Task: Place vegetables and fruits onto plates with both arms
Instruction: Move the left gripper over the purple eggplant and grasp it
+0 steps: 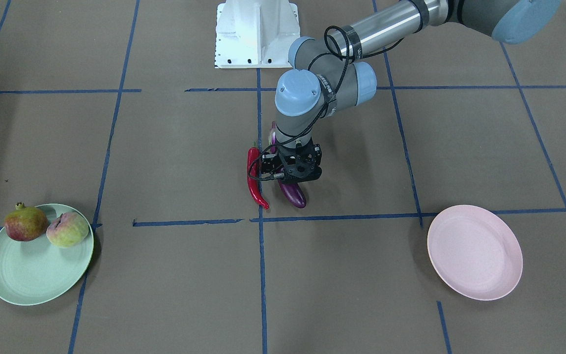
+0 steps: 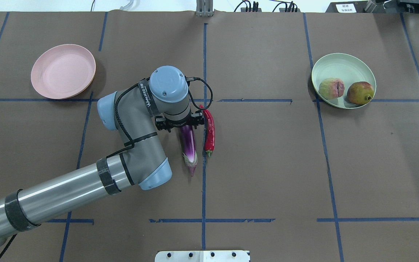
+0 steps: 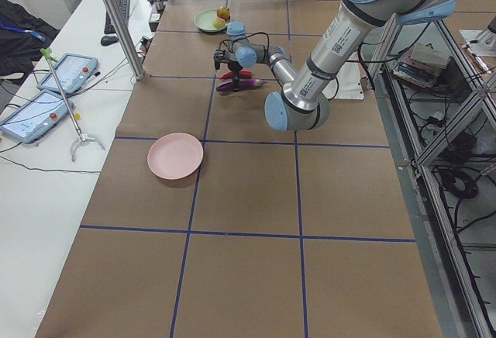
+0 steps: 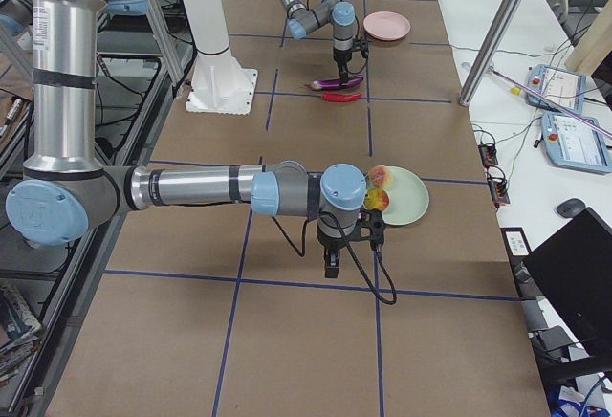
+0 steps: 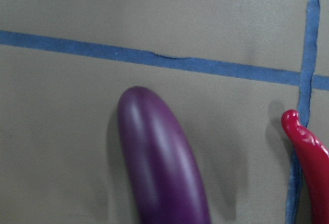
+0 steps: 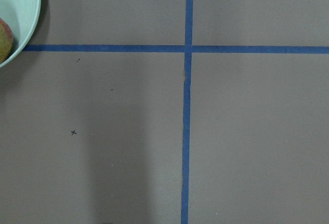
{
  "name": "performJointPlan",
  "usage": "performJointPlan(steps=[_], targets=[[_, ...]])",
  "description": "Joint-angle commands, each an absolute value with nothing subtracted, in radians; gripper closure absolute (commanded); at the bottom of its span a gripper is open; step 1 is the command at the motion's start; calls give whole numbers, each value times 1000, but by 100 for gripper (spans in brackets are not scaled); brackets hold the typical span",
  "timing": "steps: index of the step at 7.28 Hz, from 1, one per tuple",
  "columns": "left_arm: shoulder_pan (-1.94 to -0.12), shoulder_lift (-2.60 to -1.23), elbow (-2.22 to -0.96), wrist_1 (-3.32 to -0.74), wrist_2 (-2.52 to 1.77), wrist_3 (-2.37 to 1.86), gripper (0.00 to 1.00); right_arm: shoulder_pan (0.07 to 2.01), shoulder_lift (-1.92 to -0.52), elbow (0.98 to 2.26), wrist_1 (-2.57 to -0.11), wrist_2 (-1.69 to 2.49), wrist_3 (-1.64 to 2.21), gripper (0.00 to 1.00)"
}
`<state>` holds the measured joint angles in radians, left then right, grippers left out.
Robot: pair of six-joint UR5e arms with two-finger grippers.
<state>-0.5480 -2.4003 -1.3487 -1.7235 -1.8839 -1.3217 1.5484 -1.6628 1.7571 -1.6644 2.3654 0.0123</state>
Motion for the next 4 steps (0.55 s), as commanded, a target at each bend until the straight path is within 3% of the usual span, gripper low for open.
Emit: performJointPlan(steps=[1, 2, 4], targets=[[-541, -2399, -1350, -1723, -1884, -1348, 81, 1548, -1663, 1756, -1664, 2365, 12, 0], [-548, -2396, -1357, -1721, -1885, -1348, 100, 1548, -1663, 1756, -1664, 2365, 12, 0], [-657, -2387, -1384, -1715, -1916, -1319, 100, 1548, -1661, 1756, -1664, 2365, 12, 0]])
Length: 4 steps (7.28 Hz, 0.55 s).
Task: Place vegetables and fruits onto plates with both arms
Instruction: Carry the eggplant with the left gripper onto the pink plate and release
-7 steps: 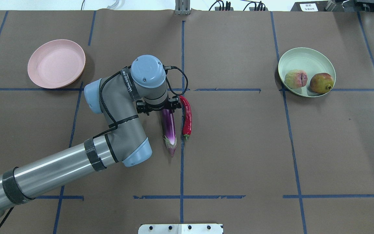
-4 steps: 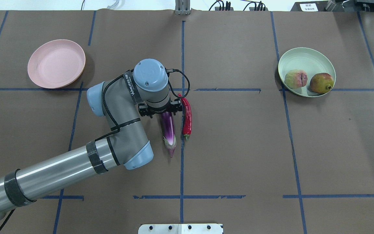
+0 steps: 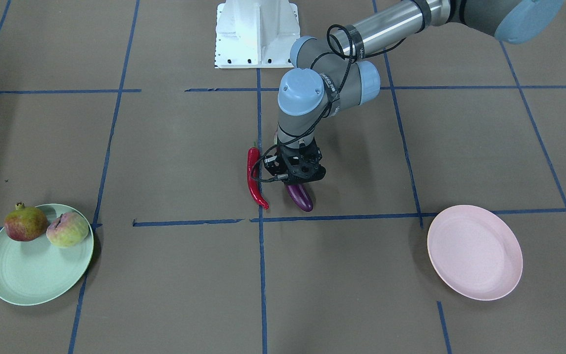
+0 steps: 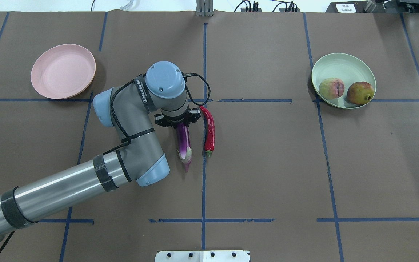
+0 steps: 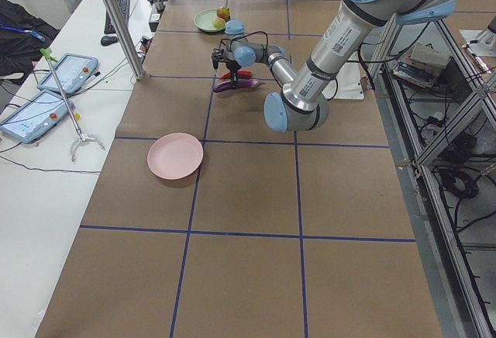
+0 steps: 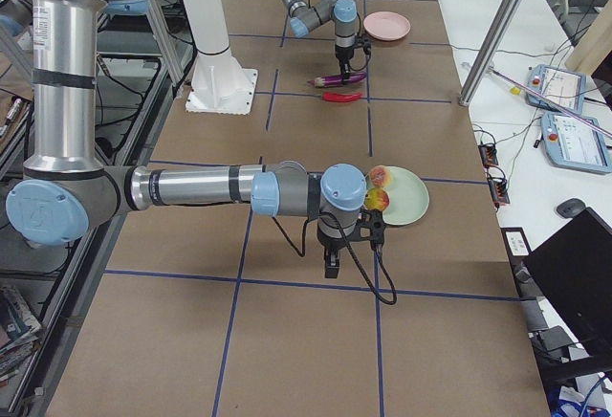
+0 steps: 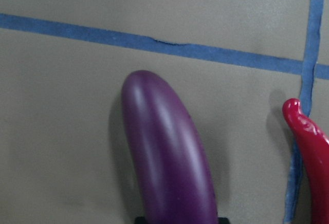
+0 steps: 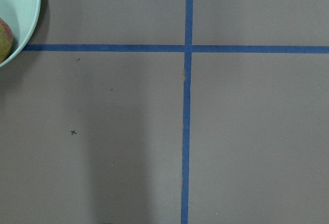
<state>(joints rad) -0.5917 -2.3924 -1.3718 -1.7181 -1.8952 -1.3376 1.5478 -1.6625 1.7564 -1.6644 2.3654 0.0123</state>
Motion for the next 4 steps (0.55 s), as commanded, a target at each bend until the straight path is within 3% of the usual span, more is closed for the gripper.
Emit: performJointPlan(steps=[1, 3, 4], targets=[[-758, -2353, -1384, -1713, -2021, -1217, 100, 1548, -1661, 1756, -1664, 2365, 12, 0], [-975, -2266, -1365, -1712, -2117, -864, 100, 1548, -1663, 1756, -1664, 2365, 12, 0], [-1055, -2264, -1274, -1720, -2131, -698, 100, 1549, -1663, 1756, -1666, 2365, 12, 0]])
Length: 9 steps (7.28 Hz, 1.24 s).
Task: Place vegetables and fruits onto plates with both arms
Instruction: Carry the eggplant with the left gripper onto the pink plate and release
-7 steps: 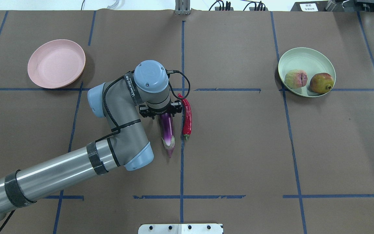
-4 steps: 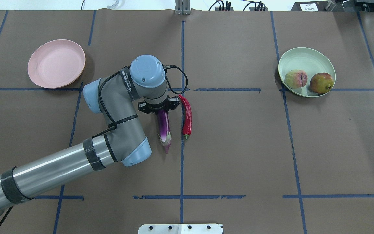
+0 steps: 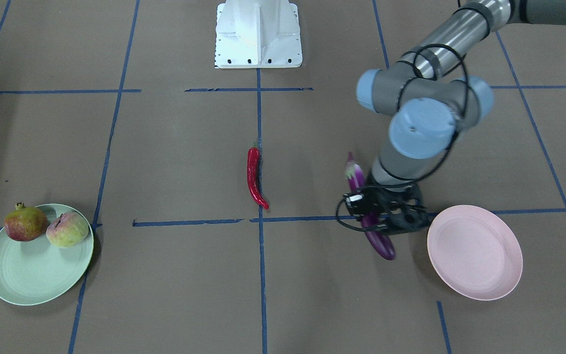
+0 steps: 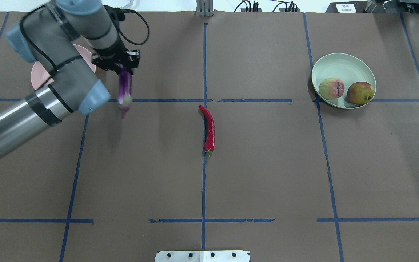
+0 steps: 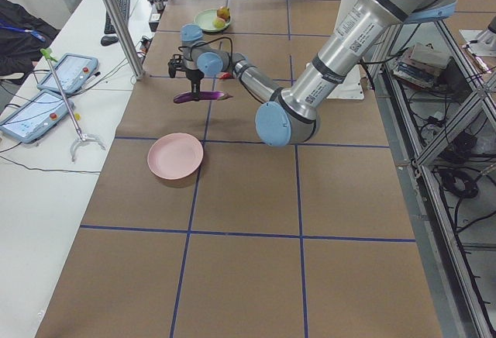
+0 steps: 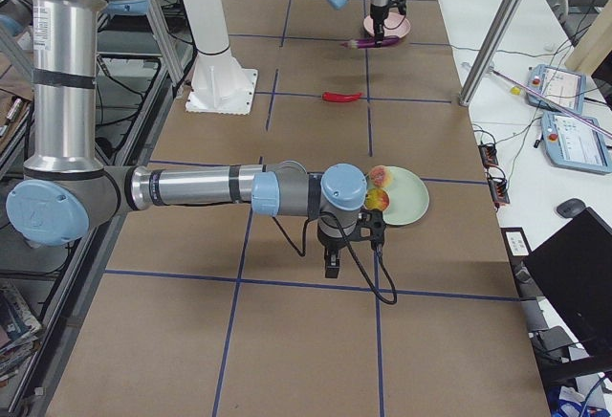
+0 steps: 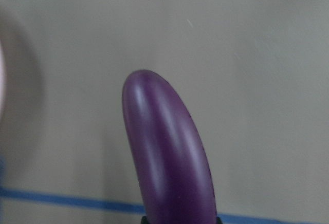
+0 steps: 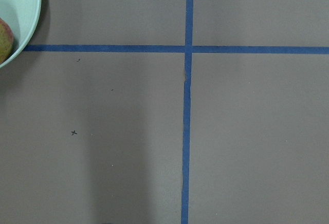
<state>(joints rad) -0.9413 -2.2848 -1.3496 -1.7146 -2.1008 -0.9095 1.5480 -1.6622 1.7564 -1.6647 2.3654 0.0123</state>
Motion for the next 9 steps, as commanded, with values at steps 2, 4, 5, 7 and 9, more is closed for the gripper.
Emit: performJointPlan(steps=[2, 4, 5, 7, 9], targets=[[-1132, -2258, -1107, -1805, -2137, -502, 100, 1549, -1663, 1756, -1664, 2365, 12, 0], [-1124, -2191, -1056, -1948, -2137, -509, 50, 1549, -1663, 1758, -1664, 2365, 12, 0], [-1120, -2186, -1060, -1956, -2137, -509, 0, 1548, -1663, 1759, -1664, 2365, 12, 0], [-1123, -2174, -1110, -1936, -2266, -514, 0, 1549, -1663, 1759, -1664, 2365, 12, 0], [-1123, -2186, -1228, -1820, -2301, -597, 0, 1548, -1663, 1761, -1664, 2365, 12, 0]])
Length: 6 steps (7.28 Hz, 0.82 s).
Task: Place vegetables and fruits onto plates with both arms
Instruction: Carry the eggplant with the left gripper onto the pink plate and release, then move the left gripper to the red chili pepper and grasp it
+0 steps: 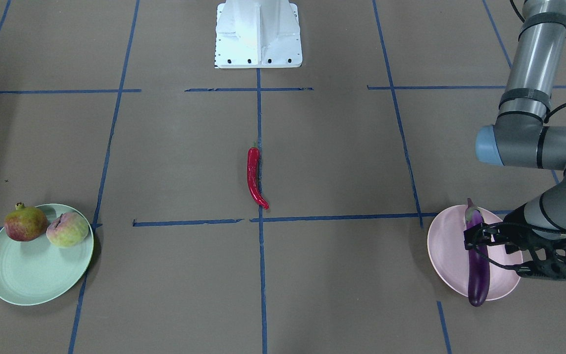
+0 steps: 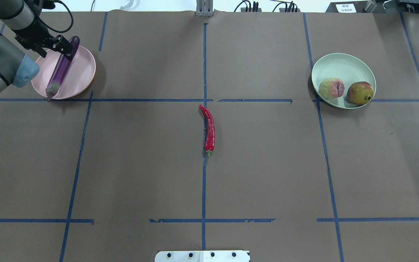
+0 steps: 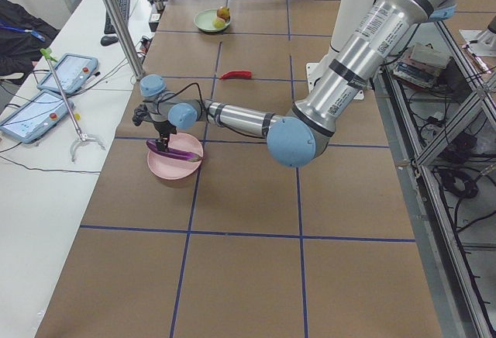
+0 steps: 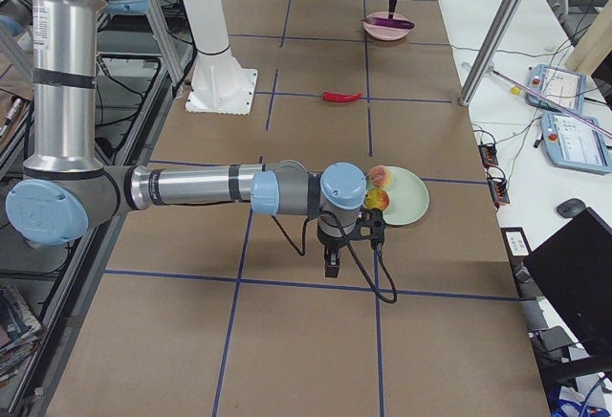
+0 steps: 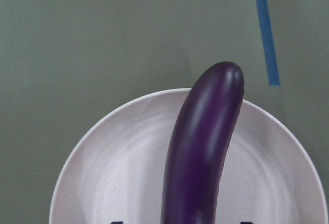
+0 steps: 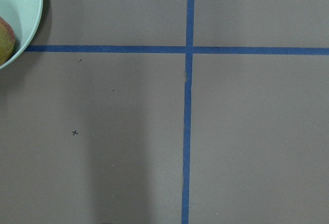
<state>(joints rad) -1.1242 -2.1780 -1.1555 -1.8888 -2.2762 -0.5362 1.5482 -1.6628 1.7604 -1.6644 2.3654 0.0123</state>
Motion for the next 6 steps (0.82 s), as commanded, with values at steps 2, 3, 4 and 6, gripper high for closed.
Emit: performJointPlan(steps=[2, 3, 4, 6], targets=[[-1006, -2207, -1389, -1796, -2286, -928, 0, 1548, -1663, 1759, -1664, 2365, 12, 0], [-905, -2256, -1425, -1795, -2191, -1081, 0, 1548, -1663, 1759, -1664, 2365, 12, 0], [-796, -2322, -1424, -1770, -2113, -1200, 0, 1548, -1661, 1756, -1664, 2364, 11, 0], [-601, -2460, -1413, -1685, -1905, -1342, 0, 1548, -1660, 1755, -1664, 2364, 12, 0]])
